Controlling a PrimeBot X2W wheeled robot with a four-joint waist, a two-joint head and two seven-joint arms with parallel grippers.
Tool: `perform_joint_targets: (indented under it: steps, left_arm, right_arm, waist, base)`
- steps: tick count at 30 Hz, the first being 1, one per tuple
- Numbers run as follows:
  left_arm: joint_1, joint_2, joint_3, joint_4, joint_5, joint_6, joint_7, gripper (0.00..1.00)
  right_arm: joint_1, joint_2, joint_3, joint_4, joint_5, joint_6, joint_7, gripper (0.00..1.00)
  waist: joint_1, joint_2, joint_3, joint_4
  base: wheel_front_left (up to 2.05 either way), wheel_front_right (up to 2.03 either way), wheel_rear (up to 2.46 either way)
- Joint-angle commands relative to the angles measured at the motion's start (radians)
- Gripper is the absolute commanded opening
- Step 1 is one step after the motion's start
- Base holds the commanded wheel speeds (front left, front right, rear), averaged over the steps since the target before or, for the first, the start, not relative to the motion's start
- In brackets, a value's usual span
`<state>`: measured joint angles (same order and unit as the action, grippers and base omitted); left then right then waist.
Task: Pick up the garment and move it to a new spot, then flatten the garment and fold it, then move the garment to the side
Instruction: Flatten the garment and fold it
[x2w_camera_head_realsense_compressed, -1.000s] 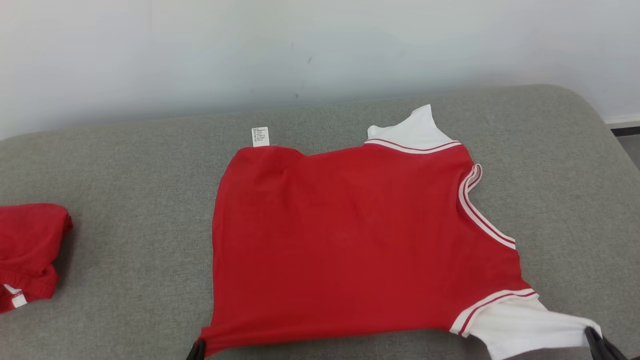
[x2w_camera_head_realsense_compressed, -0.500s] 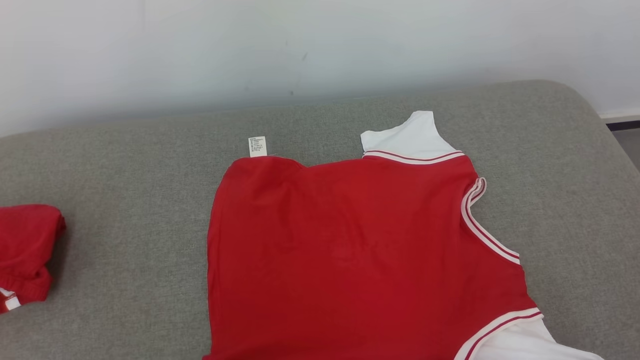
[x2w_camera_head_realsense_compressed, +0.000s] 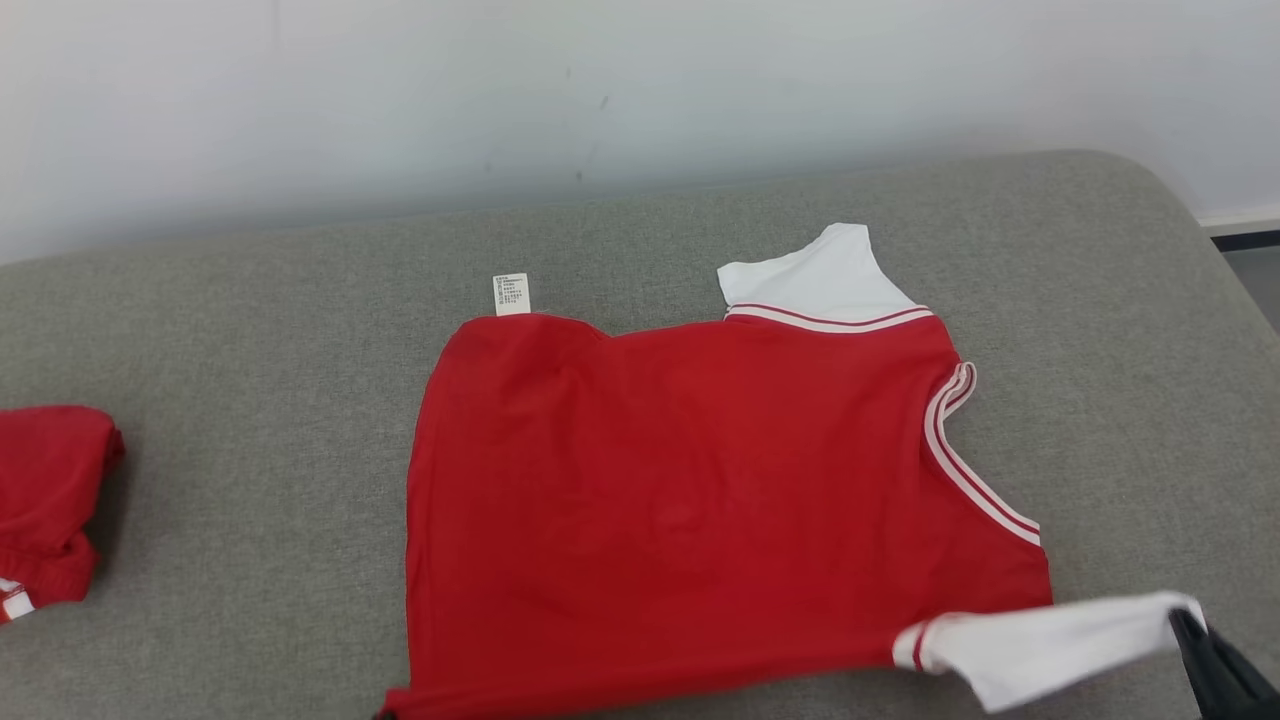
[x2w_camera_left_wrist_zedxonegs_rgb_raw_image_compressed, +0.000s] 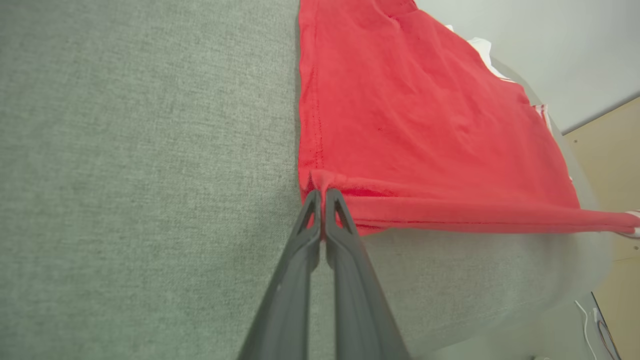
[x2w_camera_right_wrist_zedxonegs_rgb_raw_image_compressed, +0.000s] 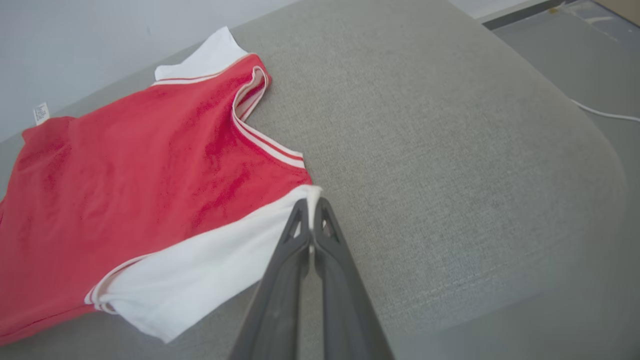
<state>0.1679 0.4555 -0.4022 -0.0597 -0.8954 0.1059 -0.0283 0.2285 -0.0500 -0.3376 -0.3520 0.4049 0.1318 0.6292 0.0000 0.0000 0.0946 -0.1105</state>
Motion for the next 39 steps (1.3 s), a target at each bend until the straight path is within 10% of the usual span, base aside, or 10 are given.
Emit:
perform_joint_targets:
  steps: [1, 12, 39]
  left_arm:
    - [-0.016, -0.002, 0.007, -0.014, 0.013, 0.003, -0.013, 0.0]
    - [-0.194, -0.016, 0.05, -0.041, -0.014, -0.05, -0.025, 0.0]
    - [-0.863, 0.028, 0.101, 0.151, 0.036, -0.12, 0.071, 0.0]
  right_arm:
    - [-0.017, -0.001, 0.01, -0.008, -0.001, -0.002, -0.023, 0.0]
    - [-0.25, -0.101, 0.128, -0.011, -0.046, -0.002, -0.174, 0.0]
    - [-1.101, -0.361, 0.615, 0.491, 0.036, -0.002, -0.376, 0.0]
  waist:
    - [0.0, 0.0, 0.0, 0.002]
    - [0.0, 0.0, 0.013, 0.005]
    - [0.0, 0.0, 0.195, -0.04]
  base:
    - [0.0, 0.0, 0.0]
    - [0.0, 0.0, 0.0]
    - [0.0, 0.0, 0.0]
